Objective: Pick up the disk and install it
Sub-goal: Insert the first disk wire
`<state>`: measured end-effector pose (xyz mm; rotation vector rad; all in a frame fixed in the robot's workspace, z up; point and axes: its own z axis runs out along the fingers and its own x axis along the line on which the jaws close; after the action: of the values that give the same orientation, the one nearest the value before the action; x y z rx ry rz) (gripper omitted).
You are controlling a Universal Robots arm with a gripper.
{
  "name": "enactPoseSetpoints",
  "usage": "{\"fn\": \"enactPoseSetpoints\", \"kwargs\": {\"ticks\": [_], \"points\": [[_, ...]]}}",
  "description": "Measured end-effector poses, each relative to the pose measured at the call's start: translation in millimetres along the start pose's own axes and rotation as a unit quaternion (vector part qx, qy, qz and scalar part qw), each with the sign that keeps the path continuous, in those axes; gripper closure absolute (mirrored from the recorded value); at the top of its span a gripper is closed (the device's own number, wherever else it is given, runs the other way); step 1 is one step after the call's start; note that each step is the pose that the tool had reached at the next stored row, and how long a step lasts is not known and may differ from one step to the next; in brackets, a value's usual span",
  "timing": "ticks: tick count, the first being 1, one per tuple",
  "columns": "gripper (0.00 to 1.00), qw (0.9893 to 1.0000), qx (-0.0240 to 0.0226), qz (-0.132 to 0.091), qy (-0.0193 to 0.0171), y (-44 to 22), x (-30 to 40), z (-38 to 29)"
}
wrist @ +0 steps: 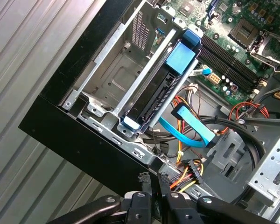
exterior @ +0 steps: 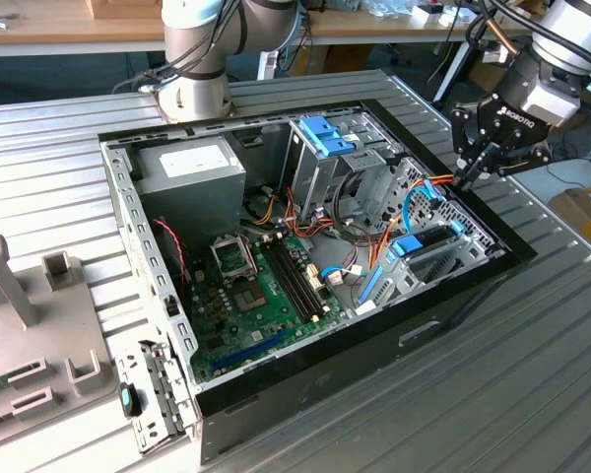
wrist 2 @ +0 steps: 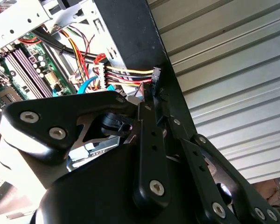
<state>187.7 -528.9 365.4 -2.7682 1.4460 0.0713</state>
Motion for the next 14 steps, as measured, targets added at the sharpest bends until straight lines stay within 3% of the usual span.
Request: {"fn": "enactPoseSetpoints", "kwargs": {"ticks": [5,8,14], "points": [[0.82,1.0,-0.0001,0.0,0.0002,0.0,-0.1,-0.5],[0.82,1.0,0.0001,0.0,0.0004,0.0,-0.3,-7.0],[0.84,1.0,0.0001,0.0,0.0005,0.0,-0.4,-7.1]]}}
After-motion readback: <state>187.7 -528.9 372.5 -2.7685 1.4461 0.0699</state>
